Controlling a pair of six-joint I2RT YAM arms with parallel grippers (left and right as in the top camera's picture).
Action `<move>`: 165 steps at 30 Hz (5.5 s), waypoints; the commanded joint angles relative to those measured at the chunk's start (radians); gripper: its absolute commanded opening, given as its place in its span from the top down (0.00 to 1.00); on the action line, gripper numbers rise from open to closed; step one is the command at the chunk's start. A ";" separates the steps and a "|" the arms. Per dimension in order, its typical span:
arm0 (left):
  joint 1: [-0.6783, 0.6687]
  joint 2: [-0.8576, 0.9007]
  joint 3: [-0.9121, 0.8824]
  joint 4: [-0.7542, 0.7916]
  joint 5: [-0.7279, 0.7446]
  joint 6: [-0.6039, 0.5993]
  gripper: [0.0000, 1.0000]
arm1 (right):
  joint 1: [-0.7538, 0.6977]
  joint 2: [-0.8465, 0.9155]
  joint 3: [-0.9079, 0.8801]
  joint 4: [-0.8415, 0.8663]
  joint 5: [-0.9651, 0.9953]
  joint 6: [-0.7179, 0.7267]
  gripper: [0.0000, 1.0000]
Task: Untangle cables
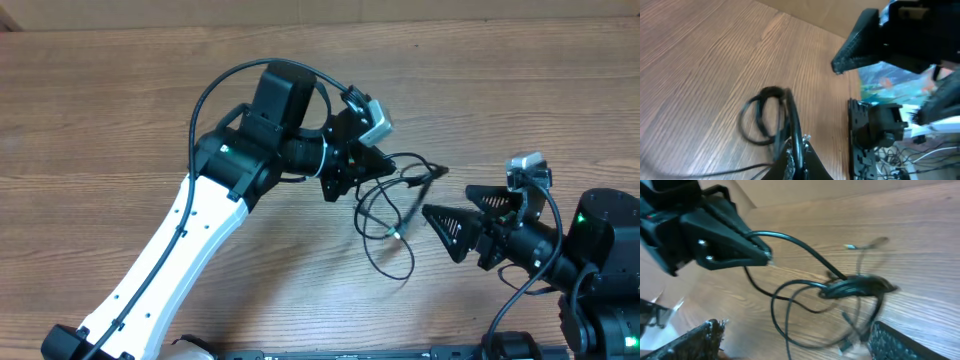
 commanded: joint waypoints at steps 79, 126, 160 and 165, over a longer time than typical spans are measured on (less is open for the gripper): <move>0.085 -0.055 0.018 0.323 0.443 -0.373 0.16 | -0.003 0.313 0.002 0.102 -0.443 -0.877 0.96; 0.096 -0.053 -0.414 -0.209 -0.485 -0.479 0.84 | -0.003 0.313 0.002 -0.022 -0.058 -0.457 0.51; -0.172 0.122 -0.415 -0.140 -0.831 -1.786 0.16 | -0.003 0.342 0.002 -0.034 -0.058 -0.458 0.55; -0.176 0.199 -0.415 -0.085 -0.833 -1.838 0.15 | -0.003 0.342 0.002 -0.034 -0.058 -0.461 0.54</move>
